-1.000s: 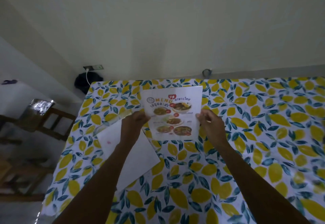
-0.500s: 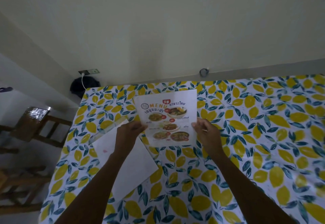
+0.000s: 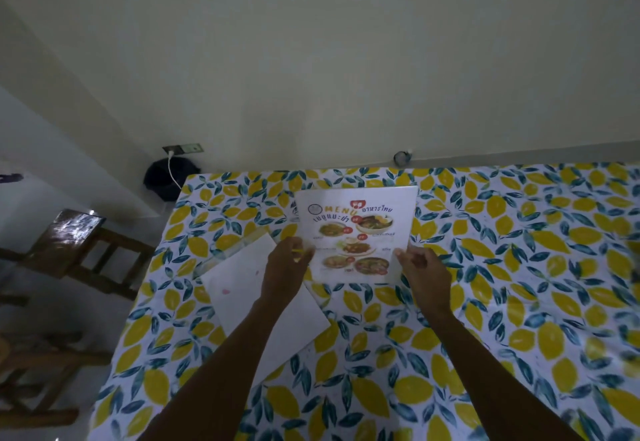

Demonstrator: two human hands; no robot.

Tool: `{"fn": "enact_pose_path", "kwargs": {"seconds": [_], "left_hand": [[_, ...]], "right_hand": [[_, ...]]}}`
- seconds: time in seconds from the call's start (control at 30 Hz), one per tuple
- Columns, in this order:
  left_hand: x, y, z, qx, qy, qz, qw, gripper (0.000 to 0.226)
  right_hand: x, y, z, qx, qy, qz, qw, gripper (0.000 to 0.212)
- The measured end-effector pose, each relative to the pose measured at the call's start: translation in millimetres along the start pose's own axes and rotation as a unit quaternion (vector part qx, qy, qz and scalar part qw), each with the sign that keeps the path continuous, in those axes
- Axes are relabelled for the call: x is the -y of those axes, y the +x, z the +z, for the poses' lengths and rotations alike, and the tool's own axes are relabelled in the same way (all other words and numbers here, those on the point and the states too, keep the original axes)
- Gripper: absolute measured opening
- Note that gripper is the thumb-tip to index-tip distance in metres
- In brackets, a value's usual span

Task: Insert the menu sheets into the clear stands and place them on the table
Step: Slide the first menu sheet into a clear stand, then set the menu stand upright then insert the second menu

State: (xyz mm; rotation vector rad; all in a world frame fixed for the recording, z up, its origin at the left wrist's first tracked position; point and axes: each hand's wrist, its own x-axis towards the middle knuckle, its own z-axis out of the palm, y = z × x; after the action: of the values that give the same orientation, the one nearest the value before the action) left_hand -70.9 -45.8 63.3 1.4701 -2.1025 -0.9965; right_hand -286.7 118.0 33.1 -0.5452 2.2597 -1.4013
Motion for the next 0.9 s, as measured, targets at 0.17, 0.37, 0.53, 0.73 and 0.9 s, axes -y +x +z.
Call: {"fn": "enact_pose_path", "kwargs": {"seconds": [0.17, 0.37, 0.53, 0.73, 0.9], "left_hand": [[39, -31, -22, 0.000, 0.040, -0.031, 0.999, 0.035], [128, -91, -42, 0.009, 0.067, -0.201, 0.977, 0.053], [170, -130, -42, 0.028, 0.032, -0.285, 0.958, 0.063], [173, -146, -54, 0.012, -0.053, -0.292, 0.955, 0.040], [200, -153, -79, -0.004, -0.066, -0.265, 0.962, 0.022]], "right_hand": [[-2, -34, 18, -0.005, -0.051, 0.042, 0.998, 0.039], [-3, -86, 90, 0.123, -0.112, 0.042, 0.985, 0.034], [-13, -127, 148, 0.198, -0.213, 0.005, 0.957, 0.043], [-8, -158, 160, 0.172, -0.251, 0.015, 0.952, 0.049], [1, -185, 145, 0.154, -0.206, 0.030, 0.966, 0.038]]}}
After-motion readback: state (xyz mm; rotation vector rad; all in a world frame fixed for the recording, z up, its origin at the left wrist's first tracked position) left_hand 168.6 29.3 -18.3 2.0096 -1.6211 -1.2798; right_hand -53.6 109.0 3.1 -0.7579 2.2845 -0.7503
